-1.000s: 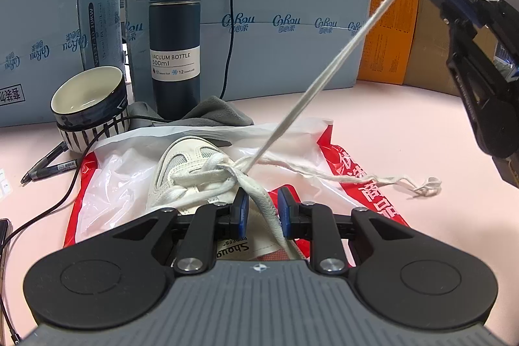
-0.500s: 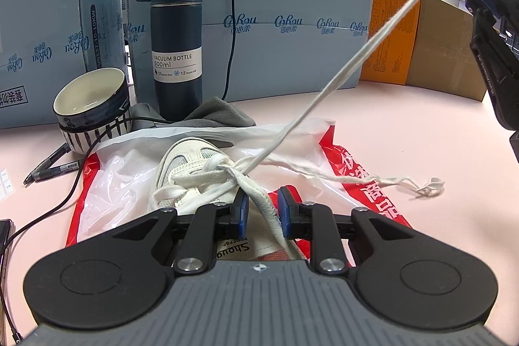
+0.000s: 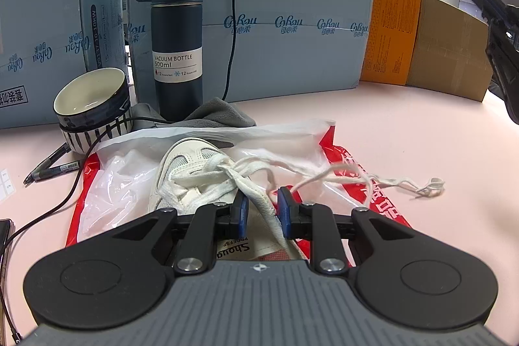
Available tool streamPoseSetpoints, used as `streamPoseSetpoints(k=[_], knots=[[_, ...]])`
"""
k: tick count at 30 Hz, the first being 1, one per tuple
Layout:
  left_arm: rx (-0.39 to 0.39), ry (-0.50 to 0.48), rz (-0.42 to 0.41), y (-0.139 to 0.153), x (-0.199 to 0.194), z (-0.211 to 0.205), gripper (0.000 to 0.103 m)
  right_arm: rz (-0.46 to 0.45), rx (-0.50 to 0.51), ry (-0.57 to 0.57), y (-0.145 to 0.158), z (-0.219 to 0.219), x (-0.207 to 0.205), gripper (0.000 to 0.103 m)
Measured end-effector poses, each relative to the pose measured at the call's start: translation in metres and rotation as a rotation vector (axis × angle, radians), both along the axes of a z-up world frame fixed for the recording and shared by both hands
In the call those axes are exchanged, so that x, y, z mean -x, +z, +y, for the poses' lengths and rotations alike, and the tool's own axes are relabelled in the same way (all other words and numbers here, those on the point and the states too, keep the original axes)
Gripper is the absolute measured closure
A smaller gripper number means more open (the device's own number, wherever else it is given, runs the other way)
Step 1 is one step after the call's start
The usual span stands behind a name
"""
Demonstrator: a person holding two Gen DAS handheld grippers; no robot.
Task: Lace up shoes with both hands
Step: 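Pull the white lace end taut again with the right gripper while the left gripper holds the crossing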
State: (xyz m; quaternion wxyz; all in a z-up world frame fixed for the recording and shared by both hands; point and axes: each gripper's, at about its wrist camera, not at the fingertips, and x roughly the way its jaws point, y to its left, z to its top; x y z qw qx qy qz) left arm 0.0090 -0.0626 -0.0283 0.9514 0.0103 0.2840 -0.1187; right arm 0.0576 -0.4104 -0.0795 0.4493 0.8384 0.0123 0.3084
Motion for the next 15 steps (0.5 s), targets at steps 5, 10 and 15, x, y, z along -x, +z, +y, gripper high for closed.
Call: streamPoseSetpoints(k=[5, 10, 15], knots=[[0.003, 0.000, 0.001, 0.000, 0.000, 0.000, 0.084, 0.125, 0.321, 0.192, 0.010, 0.010, -0.009, 0.091], [0.005, 0.001, 0.001, 0.000, 0.000, 0.001, 0.084, 0.266, 0.805, 0.335, 0.011, 0.038, -0.016, 0.087], [0.007, -0.002, 0.002, 0.000, 0.000, 0.001, 0.084, 0.327, 1.008, 0.410, -0.003, 0.058, -0.022, 0.087]])
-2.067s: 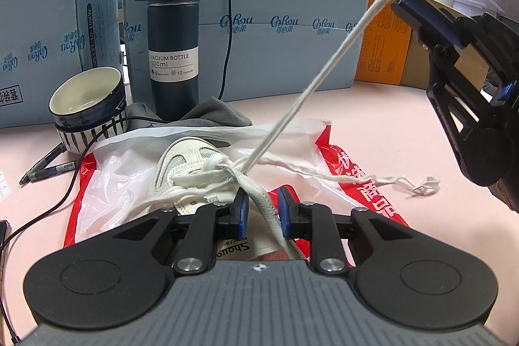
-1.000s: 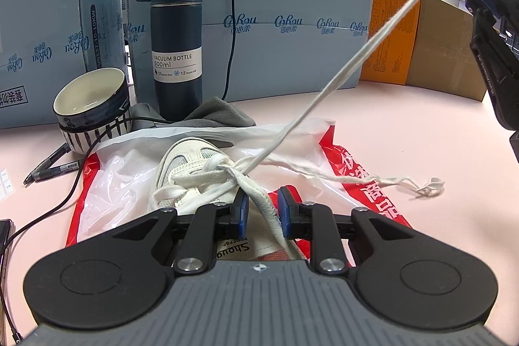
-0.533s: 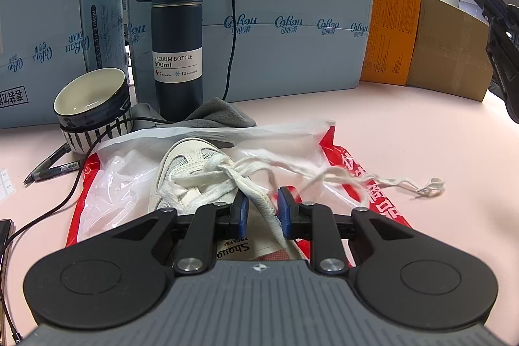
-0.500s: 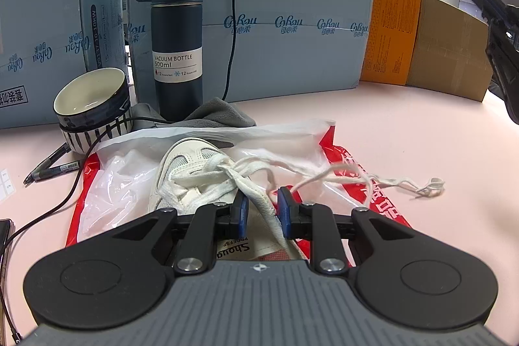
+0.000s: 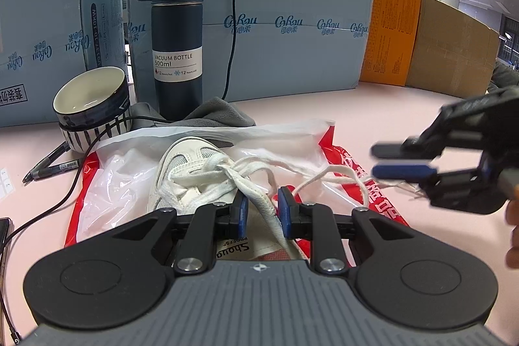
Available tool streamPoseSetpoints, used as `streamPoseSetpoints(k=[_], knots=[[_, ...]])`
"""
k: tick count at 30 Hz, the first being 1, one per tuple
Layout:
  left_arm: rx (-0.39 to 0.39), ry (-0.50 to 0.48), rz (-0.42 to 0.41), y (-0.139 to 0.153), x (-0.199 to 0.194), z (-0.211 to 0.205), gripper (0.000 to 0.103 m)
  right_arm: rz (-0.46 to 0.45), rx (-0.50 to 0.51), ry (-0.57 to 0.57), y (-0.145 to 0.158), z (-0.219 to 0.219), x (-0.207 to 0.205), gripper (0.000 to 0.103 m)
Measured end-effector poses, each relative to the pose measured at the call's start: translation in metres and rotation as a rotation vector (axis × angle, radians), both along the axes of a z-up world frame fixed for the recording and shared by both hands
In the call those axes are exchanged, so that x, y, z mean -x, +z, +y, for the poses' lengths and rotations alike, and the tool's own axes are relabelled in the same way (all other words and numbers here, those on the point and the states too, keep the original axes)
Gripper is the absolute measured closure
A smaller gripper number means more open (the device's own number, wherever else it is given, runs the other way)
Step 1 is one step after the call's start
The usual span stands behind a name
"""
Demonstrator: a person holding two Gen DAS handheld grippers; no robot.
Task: Lace up shoes with both hands
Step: 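Pull the white lace end taut again with the right gripper while the left gripper holds the crossing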
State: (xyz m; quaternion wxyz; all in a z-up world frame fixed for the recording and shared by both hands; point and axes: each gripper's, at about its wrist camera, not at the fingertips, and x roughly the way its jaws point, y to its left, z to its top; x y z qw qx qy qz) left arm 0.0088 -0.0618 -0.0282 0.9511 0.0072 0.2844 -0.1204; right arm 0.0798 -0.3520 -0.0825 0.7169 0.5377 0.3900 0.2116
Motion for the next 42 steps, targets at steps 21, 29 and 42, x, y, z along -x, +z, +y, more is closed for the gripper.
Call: streamPoseSetpoints(k=[21, 29, 42], knots=[[0.017, -0.008, -0.010, 0.001, 0.002, 0.003, 0.087, -0.033, -0.168, 0.001, -0.029, 0.008, 0.003, 0.099], [0.006, -0.004, -0.010, 0.001, 0.001, 0.001, 0.085, -0.212, -0.584, -0.120, -0.008, -0.018, 0.015, 0.099], [0.001, -0.001, -0.014, 0.000, 0.002, 0.001, 0.085, -0.346, -0.658, -0.142, 0.037, -0.032, 0.018, 0.099]])
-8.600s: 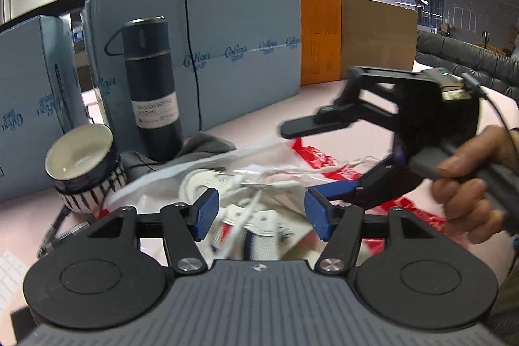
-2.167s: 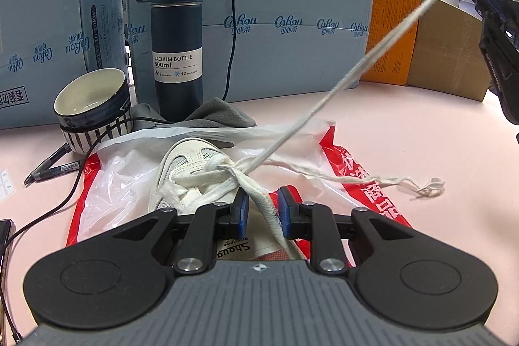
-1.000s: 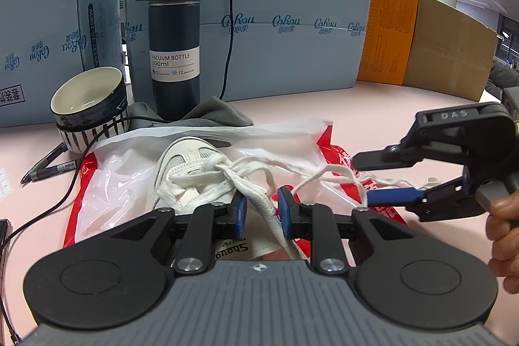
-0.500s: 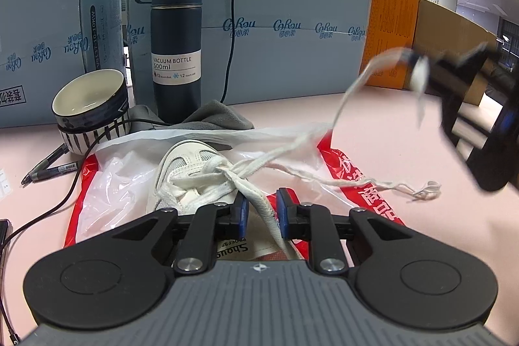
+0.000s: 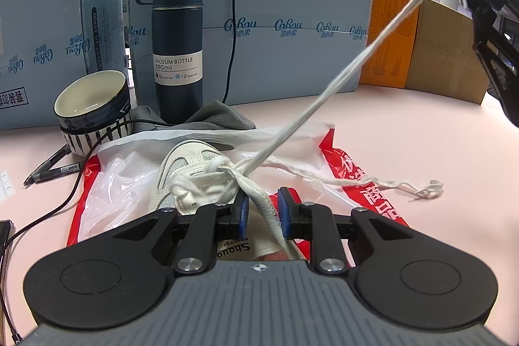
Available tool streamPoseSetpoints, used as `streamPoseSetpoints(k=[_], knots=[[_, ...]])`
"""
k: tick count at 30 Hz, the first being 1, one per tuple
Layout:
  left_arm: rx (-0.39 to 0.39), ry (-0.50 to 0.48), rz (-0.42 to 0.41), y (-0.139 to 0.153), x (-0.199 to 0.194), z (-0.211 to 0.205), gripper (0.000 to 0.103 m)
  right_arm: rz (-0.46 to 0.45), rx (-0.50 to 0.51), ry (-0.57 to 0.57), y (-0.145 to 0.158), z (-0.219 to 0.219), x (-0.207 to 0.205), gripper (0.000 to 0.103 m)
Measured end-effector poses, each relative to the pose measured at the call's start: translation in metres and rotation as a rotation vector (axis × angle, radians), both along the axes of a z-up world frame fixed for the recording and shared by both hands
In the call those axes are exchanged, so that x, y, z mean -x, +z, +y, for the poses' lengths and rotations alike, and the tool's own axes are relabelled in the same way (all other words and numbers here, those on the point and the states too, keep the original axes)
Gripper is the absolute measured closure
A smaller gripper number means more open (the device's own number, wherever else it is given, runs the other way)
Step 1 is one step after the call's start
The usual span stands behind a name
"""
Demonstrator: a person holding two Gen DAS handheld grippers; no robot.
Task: Lace up shoes with both hands
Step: 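Pull the white lace end taut again with the right gripper while the left gripper holds the crossing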
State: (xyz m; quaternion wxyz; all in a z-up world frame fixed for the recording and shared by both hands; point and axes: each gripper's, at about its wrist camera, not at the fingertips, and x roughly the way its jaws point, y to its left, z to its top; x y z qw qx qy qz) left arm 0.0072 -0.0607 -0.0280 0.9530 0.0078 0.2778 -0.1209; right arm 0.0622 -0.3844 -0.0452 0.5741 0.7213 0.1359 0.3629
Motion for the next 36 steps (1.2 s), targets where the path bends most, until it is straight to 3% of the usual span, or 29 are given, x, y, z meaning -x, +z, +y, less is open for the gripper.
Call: streamPoseSetpoints(k=[5, 18, 25, 30, 36], knots=[[0.011, -0.008, -0.002, 0.000, 0.000, 0.000, 0.090, -0.026, -0.007, -0.038, 0.009, -0.009, 0.002, 0.099], [0.019, -0.014, -0.002, 0.000, 0.001, 0.001, 0.091, -0.029, -0.024, -0.103, 0.011, -0.020, 0.008, 0.099], [0.022, -0.016, -0.001, 0.000, 0.002, 0.001, 0.091, -0.015, -0.046, -0.141, 0.007, -0.025, 0.012, 0.099], [0.027, -0.015, 0.000, 0.000, 0.002, 0.002, 0.092, 0.043, -0.061, -0.205, -0.004, -0.030, 0.019, 0.099], [0.011, -0.027, 0.001, 0.002, 0.008, 0.006, 0.089, 0.165, 0.104, -0.263, -0.017, -0.044, 0.039, 0.095]])
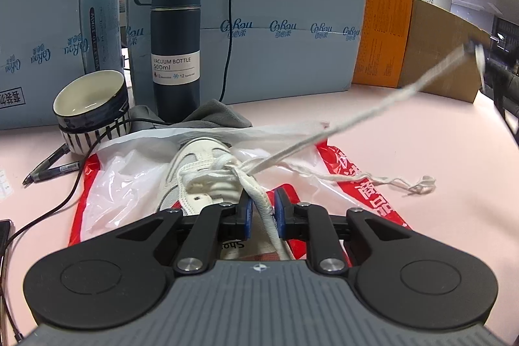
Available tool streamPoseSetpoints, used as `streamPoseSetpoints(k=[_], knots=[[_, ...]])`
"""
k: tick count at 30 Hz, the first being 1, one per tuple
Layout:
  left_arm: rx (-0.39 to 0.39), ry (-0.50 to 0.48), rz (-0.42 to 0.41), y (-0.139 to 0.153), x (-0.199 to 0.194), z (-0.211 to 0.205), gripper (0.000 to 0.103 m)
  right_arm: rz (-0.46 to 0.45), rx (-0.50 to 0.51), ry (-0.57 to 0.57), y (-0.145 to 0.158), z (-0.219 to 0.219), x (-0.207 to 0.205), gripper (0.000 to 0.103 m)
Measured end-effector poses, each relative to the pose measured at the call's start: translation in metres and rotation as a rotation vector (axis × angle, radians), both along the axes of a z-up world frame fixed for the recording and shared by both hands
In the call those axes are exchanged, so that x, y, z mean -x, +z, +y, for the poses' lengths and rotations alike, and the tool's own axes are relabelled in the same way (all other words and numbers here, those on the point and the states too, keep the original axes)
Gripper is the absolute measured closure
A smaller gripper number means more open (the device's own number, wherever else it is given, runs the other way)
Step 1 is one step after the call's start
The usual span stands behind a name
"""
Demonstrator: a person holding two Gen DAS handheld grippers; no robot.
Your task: Lace up shoes with both hands
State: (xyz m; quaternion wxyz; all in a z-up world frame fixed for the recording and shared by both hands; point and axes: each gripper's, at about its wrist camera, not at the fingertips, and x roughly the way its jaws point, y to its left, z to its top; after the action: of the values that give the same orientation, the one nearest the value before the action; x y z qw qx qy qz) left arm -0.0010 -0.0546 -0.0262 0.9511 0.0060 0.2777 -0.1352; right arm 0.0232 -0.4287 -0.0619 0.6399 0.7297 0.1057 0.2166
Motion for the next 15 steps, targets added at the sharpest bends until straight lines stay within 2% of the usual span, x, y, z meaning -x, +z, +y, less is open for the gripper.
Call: streamPoseSetpoints(k=[1, 3, 8, 9, 13, 15], knots=[[0.002, 0.000, 0.002, 0.000, 0.001, 0.001, 0.089, 0.038, 0.040, -0.007, -0.003, -0.003, 0.005, 0.094], [0.005, -0.008, 0.000, 0.001, 0.005, 0.004, 0.089, 0.119, 0.139, -0.022, -0.007, -0.007, 0.016, 0.083], [0.016, -0.012, -0.005, 0.004, 0.014, 0.011, 0.081, 0.303, 0.400, -0.049, -0.009, -0.007, 0.033, 0.083], [0.017, -0.013, -0.006, 0.005, 0.016, 0.013, 0.077, 0.311, 0.423, -0.053, -0.010, -0.006, 0.034, 0.083], [0.026, -0.023, -0.015, 0.010, 0.026, 0.020, 0.077, 0.323, 0.483, -0.057, -0.007, -0.002, 0.034, 0.079], [0.018, -0.041, -0.035, 0.015, 0.033, 0.023, 0.076, 0.315, 0.490, -0.045, -0.005, 0.000, 0.034, 0.063]])
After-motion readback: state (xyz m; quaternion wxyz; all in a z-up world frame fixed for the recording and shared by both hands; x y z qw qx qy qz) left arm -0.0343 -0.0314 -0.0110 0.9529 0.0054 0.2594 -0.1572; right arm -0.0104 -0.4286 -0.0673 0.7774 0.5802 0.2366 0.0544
